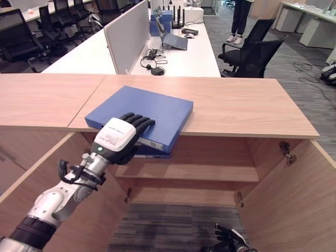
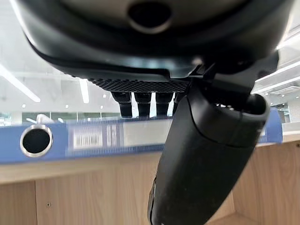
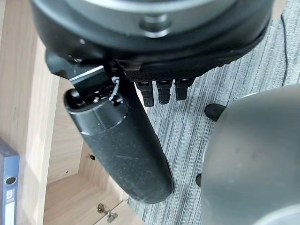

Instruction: Put the empty folder in the office cabinet

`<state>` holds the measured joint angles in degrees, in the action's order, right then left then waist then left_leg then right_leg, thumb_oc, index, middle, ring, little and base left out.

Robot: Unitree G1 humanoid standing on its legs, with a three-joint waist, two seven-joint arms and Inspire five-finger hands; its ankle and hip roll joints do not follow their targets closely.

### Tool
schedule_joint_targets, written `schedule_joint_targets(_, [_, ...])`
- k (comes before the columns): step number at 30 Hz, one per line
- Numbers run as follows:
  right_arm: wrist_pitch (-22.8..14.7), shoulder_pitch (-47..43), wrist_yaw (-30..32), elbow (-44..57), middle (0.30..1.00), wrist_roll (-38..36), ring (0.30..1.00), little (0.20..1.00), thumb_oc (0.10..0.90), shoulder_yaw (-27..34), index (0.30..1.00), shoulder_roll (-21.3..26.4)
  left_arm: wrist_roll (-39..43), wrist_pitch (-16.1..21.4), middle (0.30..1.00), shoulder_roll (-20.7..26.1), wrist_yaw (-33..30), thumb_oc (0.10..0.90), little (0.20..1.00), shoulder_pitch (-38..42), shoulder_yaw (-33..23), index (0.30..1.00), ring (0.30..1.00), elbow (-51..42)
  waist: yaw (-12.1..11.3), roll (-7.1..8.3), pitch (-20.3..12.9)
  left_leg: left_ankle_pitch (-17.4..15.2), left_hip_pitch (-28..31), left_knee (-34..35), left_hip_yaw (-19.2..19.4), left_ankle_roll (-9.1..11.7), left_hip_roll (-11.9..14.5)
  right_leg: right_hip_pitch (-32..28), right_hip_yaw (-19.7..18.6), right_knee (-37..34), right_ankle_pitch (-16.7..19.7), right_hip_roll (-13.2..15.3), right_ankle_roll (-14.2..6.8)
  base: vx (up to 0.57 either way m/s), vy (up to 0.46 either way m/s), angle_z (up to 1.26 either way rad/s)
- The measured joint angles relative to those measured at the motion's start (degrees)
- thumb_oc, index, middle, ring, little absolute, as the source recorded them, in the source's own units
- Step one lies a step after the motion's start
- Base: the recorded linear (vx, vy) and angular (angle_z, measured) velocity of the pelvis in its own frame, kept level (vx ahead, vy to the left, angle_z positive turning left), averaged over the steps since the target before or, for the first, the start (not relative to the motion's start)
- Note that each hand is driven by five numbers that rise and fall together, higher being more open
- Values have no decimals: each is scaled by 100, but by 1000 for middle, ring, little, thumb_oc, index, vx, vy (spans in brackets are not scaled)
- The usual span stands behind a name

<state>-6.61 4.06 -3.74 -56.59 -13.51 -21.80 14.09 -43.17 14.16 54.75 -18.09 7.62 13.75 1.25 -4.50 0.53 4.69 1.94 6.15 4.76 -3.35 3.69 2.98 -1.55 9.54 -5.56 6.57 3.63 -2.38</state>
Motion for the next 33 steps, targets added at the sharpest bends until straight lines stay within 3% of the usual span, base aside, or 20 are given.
schedule_joint_targets(13, [60, 31, -4, 1, 900, 1, 900, 900, 800, 0, 900, 95, -28, -175, 900, -6, -167, 800, 900, 593, 473, 900, 900, 862, 146, 39, -147, -3, 15, 2, 65, -2, 1, 10, -86, 0, 24, -9, -15, -1, 7, -3])
schedule_joint_targets(14, [61, 39, -4, 1, 900, 1, 900, 900, 800, 2, 900, 105, -28, -180, 681, -6, -167, 654, 681, 600, 473, 681, 681, 899, 153, 44, -150, -8, 15, 2, 83, -2, 2, 12, -94, 0, 26, -10, -17, 0, 0, 0])
schedule_joint_targets(15, [62, 45, -4, 1, 900, 1, 900, 900, 800, 2, 900, 110, -28, -187, 300, -6, -170, 400, 300, 602, 473, 300, 300, 900, 156, 49, -153, -9, 15, 2, 92, -1, 2, 16, -98, 0, 29, -10, -20, 0, 0, 0])
schedule_joint_targets(24, [70, 74, -7, -5, 900, 1, 900, 900, 800, 4, 900, 105, -6, -347, 300, -160, -548, 400, 300, 746, 383, 300, 300, 807, 144, 188, -247, -26, 34, 2, 160, -9, -3, 27, -137, 0, 29, -2, -19, 1, 3, -3])
schedule_joint_targets(33, [73, 58, -10, -5, 900, -1, 900, 900, 800, 3, 900, 56, 18, -409, 300, -223, -535, 400, 300, 745, 155, 300, 300, 438, 123, 194, -262, -40, 70, 4, 152, -12, 0, -4, -138, 0, 26, -4, -18, 0, 0, 0])
